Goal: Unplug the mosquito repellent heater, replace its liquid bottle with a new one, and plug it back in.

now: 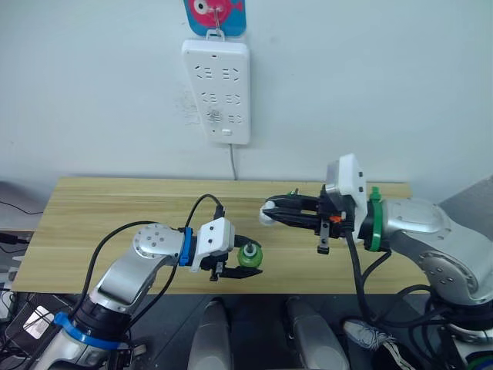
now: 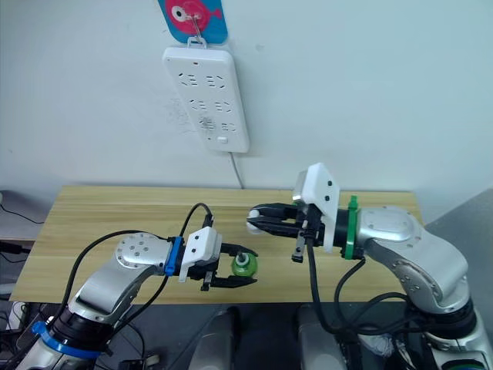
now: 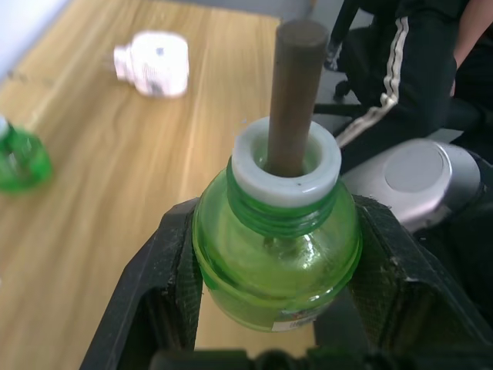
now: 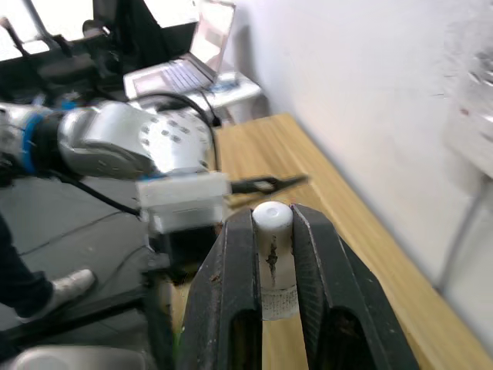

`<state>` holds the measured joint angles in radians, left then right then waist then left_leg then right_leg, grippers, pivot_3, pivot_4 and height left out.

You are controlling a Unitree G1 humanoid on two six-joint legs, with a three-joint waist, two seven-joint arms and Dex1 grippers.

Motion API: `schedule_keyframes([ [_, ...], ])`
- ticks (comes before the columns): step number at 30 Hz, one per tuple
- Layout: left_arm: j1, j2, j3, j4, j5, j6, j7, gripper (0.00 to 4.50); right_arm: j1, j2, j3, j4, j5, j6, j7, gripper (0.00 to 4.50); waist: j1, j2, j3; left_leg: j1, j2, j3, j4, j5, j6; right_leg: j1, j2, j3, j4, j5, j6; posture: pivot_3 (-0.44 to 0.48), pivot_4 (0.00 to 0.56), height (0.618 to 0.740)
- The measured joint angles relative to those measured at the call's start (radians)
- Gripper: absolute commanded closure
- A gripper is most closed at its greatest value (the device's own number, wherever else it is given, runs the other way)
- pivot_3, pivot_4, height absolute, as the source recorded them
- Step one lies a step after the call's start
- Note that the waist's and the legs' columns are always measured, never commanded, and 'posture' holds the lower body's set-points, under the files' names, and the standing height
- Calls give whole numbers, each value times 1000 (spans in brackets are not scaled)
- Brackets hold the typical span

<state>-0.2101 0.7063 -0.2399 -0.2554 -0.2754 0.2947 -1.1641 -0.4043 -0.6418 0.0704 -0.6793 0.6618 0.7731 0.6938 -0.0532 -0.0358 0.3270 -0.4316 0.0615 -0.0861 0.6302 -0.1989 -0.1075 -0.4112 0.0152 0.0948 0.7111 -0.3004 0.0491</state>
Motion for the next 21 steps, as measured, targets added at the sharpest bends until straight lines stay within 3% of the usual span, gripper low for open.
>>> schedule_keyframes([
  [3, 87, 34, 37, 20, 12, 0, 31, 2241, 150, 2, 40, 169, -211, -189, -46, 4262, 1, 0, 0, 0, 0, 1, 0, 0, 0, -1, 0, 1, 1, 0, 0, -1, 279, 735],
  [6, 129, 39, 54, 12, 9, 6, 45, 2241, 201, 106, 91, 356, -353, -347, -115, 4262, 0, 0, 0, 1, 0, 3, 0, 0, 0, -2, 0, 3, 2, 0, 0, 4, 283, 735],
  [11, 142, 44, 79, -23, -6, 34, 60, 2241, 170, 242, 130, 695, -528, -634, -196, 4262, -1, 0, 0, 1, 0, 4, -1, 0, 0, -2, 0, 3, 2, 0, 0, 40, 289, 735],
  [19, 149, 57, 99, -30, -16, 48, 61, 2241, 64, 350, 110, 1032, -592, -840, -220, 4262, 12, 0, 0, 1, 1, 4, -1, 0, 0, -2, 0, 3, 2, 0, 0, 58, 288, 735],
  [21, 152, 58, 99, -30, -17, 48, 60, 2241, 61, 359, 106, 1077, -594, -862, -217, 3536, 17, 0, 0, 1, 1, 4, -1, 0, 0, -2, 0, 3, 2, 0, 0, 58, 288, 735],
])
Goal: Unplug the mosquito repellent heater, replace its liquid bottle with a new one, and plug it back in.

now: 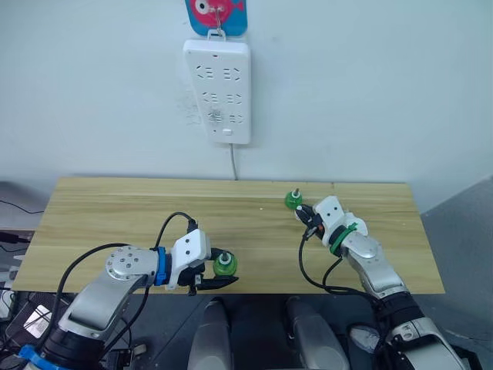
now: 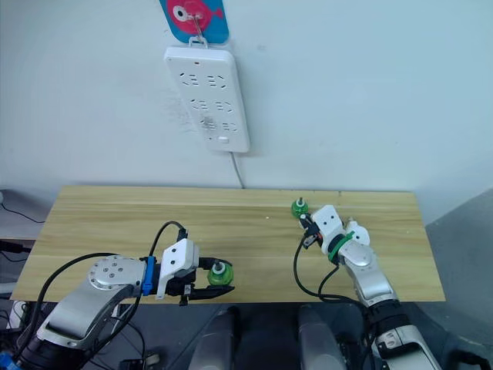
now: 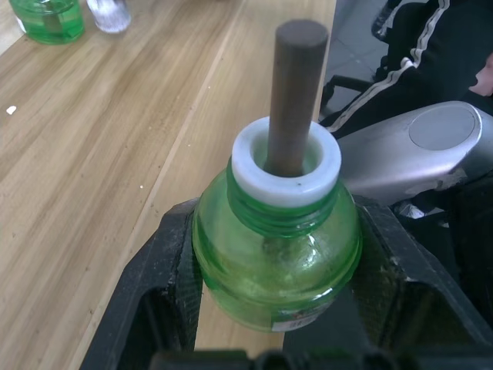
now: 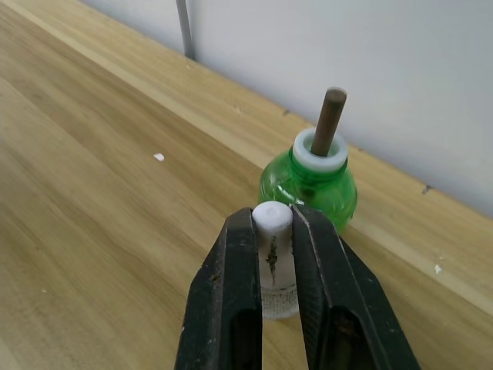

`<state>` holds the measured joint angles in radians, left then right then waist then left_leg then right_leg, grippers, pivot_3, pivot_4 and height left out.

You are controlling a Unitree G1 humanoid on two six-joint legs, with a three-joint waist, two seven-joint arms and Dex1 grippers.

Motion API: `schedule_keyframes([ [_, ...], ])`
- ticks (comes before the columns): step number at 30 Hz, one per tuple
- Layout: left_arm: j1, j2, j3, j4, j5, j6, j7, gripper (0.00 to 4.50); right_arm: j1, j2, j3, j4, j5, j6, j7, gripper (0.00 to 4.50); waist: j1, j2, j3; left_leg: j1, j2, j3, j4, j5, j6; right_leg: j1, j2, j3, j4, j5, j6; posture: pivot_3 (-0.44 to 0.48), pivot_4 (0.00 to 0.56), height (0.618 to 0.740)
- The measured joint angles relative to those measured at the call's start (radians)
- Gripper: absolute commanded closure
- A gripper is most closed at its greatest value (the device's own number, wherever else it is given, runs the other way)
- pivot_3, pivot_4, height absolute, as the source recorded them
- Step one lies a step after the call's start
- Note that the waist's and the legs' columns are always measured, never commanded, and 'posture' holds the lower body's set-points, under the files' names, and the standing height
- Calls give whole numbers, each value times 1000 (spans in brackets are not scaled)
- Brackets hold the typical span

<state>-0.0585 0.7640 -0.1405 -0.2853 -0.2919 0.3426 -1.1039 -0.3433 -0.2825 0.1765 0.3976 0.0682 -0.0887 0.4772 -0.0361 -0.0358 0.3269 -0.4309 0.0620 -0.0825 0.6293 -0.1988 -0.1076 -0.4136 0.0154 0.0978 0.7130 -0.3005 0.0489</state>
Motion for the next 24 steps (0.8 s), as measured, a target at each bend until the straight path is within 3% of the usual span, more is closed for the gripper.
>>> schedule_keyframes([
  [8, -8, 0, -1, 5, 0, -6, -9, 2241, 28, 2, -29, -29, 4, -5, 31, 736, 4, 0, 0, 0, 0, 0, 0, 0, 0, 0, 0, 0, 0, 0, 0, 30, 282, 735],
  [12, -46, -8, -3, 13, -4, -21, -26, 2241, 105, -100, -22, -312, 50, 106, 145, 699, 5, 1, 0, 0, 0, 0, 0, 0, 0, 0, 0, 0, 0, 0, 0, -3, 275, 735],
  [18, -161, -57, -42, 40, -15, -50, -75, 2241, 133, -357, 10, -854, 268, 474, 364, 699, 4, 0, 0, 0, 0, -2, 1, 0, 0, 2, 0, -1, 0, 0, 0, -38, 259, 735],
  [24, -296, -137, -105, 93, -15, -50, -101, 2241, 21, -349, 72, -1025, 357, 713, 355, 699, -4, 0, -1, 0, 0, -2, 1, 0, 0, 2, 0, -1, -1, 0, 0, -52, 252, 735],
])
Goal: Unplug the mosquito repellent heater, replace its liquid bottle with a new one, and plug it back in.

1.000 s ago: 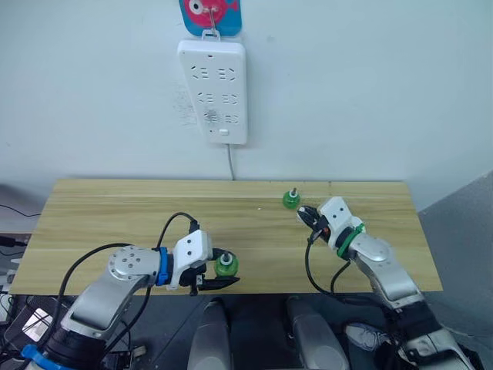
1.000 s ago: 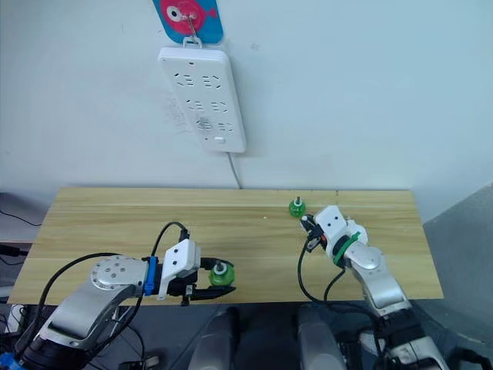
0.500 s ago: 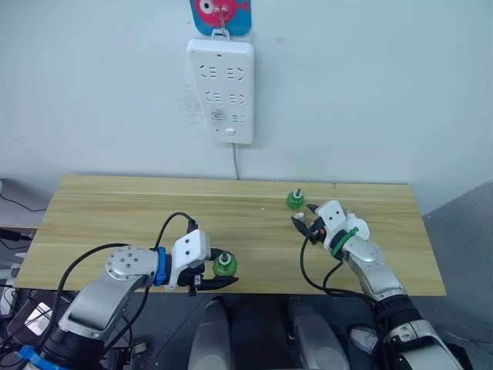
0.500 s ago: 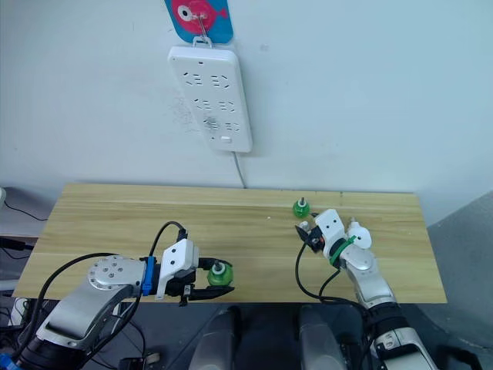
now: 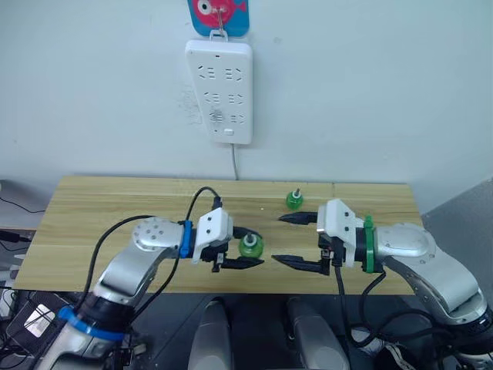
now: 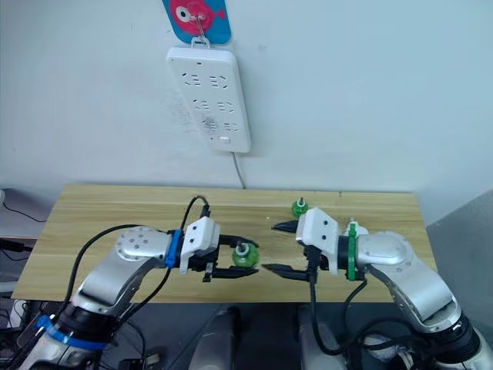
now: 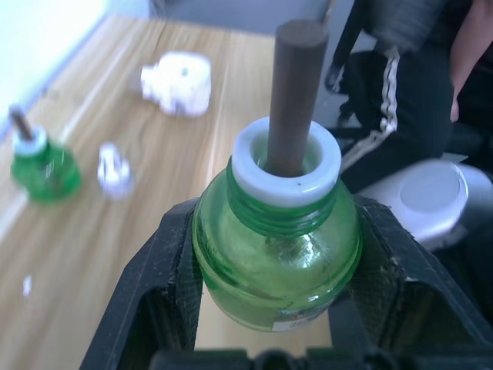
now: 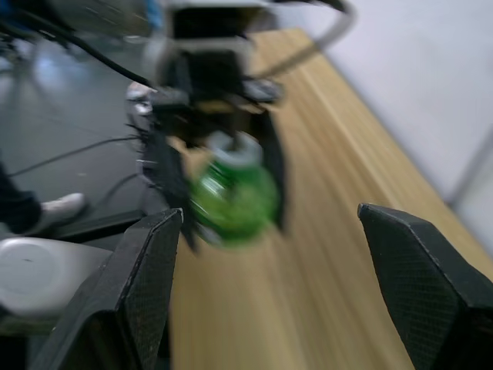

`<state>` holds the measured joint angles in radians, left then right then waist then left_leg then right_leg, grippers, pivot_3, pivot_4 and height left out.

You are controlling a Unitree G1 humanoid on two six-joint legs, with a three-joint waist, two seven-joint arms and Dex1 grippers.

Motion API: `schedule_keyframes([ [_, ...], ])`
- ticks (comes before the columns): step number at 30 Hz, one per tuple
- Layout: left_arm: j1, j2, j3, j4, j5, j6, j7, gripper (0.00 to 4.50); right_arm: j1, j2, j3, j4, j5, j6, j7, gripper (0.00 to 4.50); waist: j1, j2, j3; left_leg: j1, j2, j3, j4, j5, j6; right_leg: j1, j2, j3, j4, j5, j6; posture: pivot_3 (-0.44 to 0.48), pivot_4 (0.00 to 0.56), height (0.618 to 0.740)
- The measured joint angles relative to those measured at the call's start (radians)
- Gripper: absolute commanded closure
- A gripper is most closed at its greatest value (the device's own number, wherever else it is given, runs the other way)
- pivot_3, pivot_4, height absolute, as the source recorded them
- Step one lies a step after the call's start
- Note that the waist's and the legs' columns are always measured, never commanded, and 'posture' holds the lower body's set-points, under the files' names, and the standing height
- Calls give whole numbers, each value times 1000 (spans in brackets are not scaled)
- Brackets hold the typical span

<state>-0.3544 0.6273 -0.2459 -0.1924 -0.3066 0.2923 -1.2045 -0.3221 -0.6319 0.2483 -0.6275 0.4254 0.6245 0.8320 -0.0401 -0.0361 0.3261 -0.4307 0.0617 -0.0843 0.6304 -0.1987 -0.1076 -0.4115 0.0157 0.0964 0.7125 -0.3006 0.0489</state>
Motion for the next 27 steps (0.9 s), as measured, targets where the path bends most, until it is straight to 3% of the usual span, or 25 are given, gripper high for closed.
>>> schedule_keyframes([
  [9, -52, -8, -22, 35, 2, -15, -28, 2241, -28, 94, 55, 18, -11, 63, -68, 699, -9, 0, 0, 0, 0, 0, 0, 0, 0, 0, 0, 0, 0, 0, 0, -37, 250, 735],
  [18, -58, -22, -23, 35, 4, -11, -15, 2241, -26, 105, 86, 41, -57, 34, -85, 3696, -10, 0, 0, 0, 0, 0, 0, 0, 0, 0, 0, 0, 0, 0, 0, -33, 249, 735],
  [27, -58, -30, -23, 33, 9, -11, 2, 2241, -20, 104, 86, 43, -86, 8, -83, 3705, -10, 0, 0, 0, 0, 0, 0, 0, 0, 0, 0, 0, 0, 0, 0, -31, 248, 735],
])
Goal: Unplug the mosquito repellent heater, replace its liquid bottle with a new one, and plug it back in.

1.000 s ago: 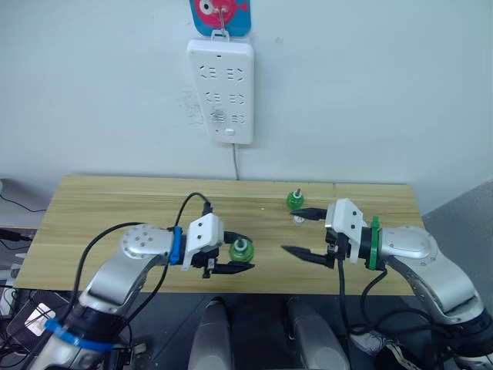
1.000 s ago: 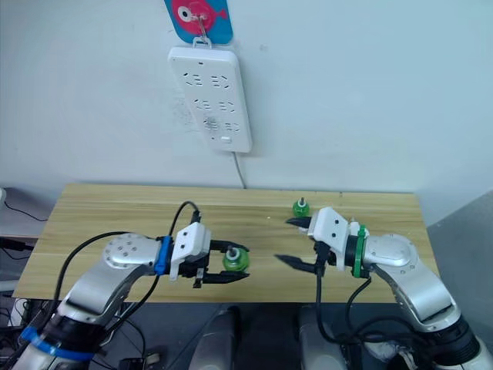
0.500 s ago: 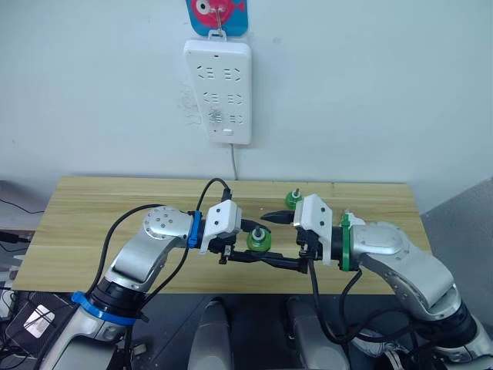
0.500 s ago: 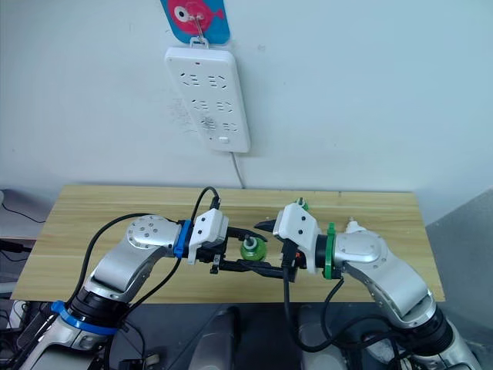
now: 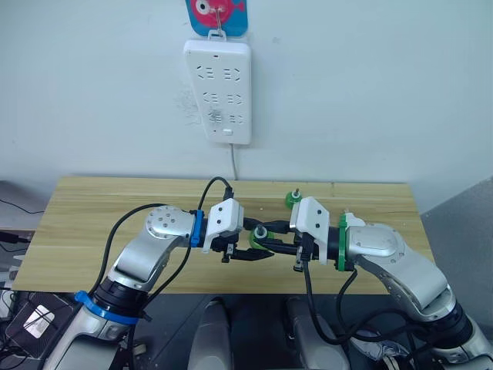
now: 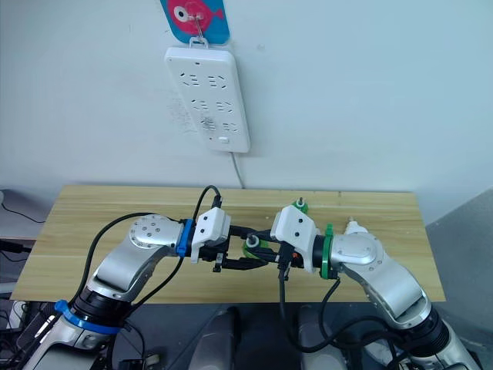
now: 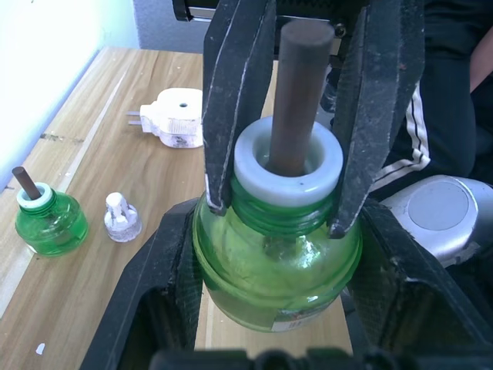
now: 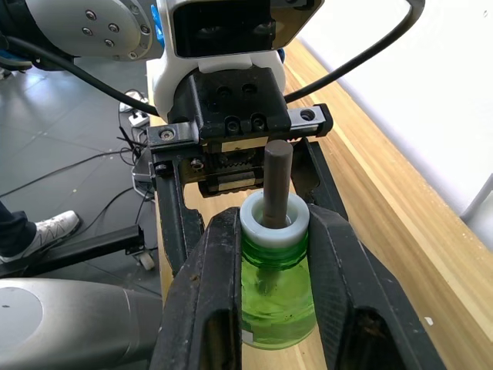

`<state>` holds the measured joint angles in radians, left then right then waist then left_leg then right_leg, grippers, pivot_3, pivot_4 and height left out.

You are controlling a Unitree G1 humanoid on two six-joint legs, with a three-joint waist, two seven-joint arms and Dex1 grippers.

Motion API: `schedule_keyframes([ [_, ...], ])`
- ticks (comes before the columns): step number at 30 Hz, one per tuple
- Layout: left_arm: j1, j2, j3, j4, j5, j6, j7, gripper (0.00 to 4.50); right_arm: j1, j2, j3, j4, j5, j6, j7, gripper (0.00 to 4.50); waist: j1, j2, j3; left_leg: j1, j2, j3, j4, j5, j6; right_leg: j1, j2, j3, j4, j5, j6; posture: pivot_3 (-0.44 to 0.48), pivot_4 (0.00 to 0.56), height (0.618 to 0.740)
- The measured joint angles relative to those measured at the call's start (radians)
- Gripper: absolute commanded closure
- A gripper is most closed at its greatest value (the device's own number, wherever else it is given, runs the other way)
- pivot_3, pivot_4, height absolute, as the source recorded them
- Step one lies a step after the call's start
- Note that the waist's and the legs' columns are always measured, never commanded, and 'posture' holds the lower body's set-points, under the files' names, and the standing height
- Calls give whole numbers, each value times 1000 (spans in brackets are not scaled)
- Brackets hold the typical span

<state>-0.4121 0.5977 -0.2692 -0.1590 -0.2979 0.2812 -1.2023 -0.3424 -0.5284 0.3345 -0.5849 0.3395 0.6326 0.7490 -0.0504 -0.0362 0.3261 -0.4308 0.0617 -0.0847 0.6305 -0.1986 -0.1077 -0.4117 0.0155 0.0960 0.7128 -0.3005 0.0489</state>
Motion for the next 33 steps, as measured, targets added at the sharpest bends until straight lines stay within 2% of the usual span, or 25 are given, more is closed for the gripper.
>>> schedule_keyframes([
  [3, 5, 1, 0, -9, 0, 10, 11, 2241, 1, 0, -2, 2, 2, -1, 2, 3705, 0, 0, 0, 0, 0, 0, 0, 0, 0, 0, 0, 0, 0, 0, 0, -31, 248, 735],
  [5, 9, -5, 1, -11, 0, 12, 18, 1526, 3, 1, -8, 4, 5, -1, 9, 3705, 0, 0, 0, 0, 0, 0, 0, 0, 0, 0, 0, 0, 0, 0, 0, -26, 249, 735],
  [8, 9, -15, 11, -6, -1, 12, 52, 721, 7, 0, -24, 4, 12, -11, 17, 3705, 0, 0, 0, 0, 0, 0, 0, 0, 0, 0, 0, 0, 0, 0, 0, -26, 249, 735],
  [12, 26, -8, 44, 4, -10, 37, 72, 716, 6, -15, -87, 4, 57, -4, 36, 3705, 0, 0, 0, 0, 0, 0, 0, 0, 0, 0, 0, 0, 0, 0, 0, -29, 246, 735],
  [15, 73, -18, 86, 5, -47, 110, 113, 716, -17, -15, -195, 3, 148, 59, 23, 3705, 0, 0, 0, 0, 0, 0, 0, 0, 0, 0, 0, 0, 0, 0, 0, -34, 244, 735],
  [18, 113, -64, 139, -35, -155, 250, 175, 716, -30, 25, -336, 7, 273, 154, -45, 3705, 0, 0, 0, 0, 0, -1, 0, 0, 0, 0, 0, -1, 0, 0, 0, -38, 243, 735],
  [24, 126, -229, 323, -155, -539, 634, 430, 716, -9, 176, -565, 54, 592, 348, -297, 3705, -2, 0, -1, -1, 0, -2, 1, 0, 0, 1, -1, -2, 1, 0, 0, -37, 245, 735],
  [28, 112, -305, 415, -164, -792, 781, 604, 716, 5, 239, -621, 70, 808, 403, -466, 3705, -6, 0, -2, 0, 0, -2, 1, 0, 0, 1, -1, -1, 2, 0, 0, -36, 246, 735],
  [33, 83, -372, 476, -150, -1041, 821, 798, 716, 17, 275, -626, 91, 1080, 389, -684, 3705, -6, 0, -3, 0, -1, -2, 1, 0, 0, 1, -1, -1, 2, 0, 0, -37, 246, 735],
])
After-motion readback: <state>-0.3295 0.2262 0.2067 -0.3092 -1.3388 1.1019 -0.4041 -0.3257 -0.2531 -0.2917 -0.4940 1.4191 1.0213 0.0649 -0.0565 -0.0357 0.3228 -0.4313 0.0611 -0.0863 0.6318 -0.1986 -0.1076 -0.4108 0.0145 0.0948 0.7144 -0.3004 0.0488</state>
